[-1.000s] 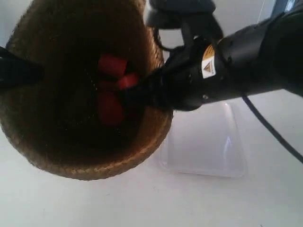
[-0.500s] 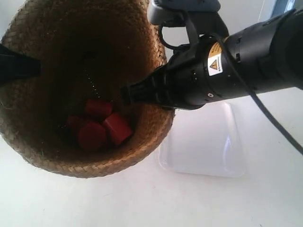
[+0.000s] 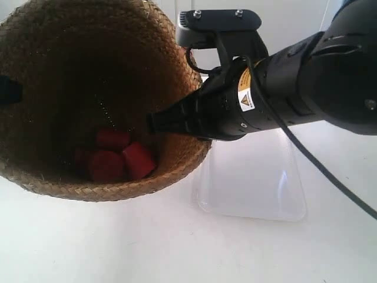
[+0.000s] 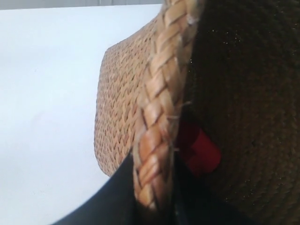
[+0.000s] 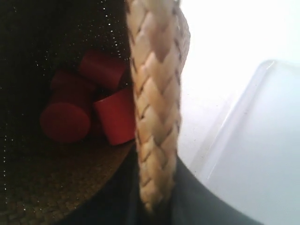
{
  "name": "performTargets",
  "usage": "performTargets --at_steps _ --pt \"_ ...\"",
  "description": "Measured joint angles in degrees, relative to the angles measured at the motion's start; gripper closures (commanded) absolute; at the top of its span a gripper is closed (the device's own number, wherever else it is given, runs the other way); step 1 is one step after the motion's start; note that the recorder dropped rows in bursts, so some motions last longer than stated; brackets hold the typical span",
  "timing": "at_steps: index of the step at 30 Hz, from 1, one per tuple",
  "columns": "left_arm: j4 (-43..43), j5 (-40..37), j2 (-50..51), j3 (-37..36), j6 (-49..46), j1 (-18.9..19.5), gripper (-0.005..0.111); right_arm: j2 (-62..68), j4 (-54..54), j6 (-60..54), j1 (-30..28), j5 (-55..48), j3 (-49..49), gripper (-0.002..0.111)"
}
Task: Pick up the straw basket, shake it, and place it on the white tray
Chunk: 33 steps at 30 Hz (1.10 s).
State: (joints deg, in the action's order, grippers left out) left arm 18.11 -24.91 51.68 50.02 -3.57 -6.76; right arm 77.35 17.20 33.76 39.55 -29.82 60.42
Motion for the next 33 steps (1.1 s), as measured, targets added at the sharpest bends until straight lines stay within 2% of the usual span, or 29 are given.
performTargets --at_steps 8,11,13,16,20,33 --pt "2.49 -0.20 0.00 0.65 -0.21 0.09 0.107 -0.03 0.85 0.17 0.00 -0.71 0.77 0.108" --pt "8.07 -3.59 -1.15 6.78 -6.04 -0.02 0.107 -3.00 -0.43 -2.99 1.14 -5.65 6.10 0.108" --pt "11.18 -3.72 -3.14 10.04 -9.85 -0.27 0.107 -6.89 0.16 -4.01 2.51 -4.72 8.71 0.108" --pt "13.41 0.04 -3.84 6.40 -10.63 -0.42 0.107 -8.65 3.66 -2.23 2.74 -0.37 6.05 0.108" --pt "12.56 -1.49 1.83 -0.03 -10.23 -0.42 0.107 -2.50 2.10 -2.29 1.88 -5.64 3.01 0.108" --pt "11.96 -0.22 0.43 1.45 -9.94 -0.42 0.107 -2.51 0.89 -2.53 1.76 -5.49 3.91 0.108"
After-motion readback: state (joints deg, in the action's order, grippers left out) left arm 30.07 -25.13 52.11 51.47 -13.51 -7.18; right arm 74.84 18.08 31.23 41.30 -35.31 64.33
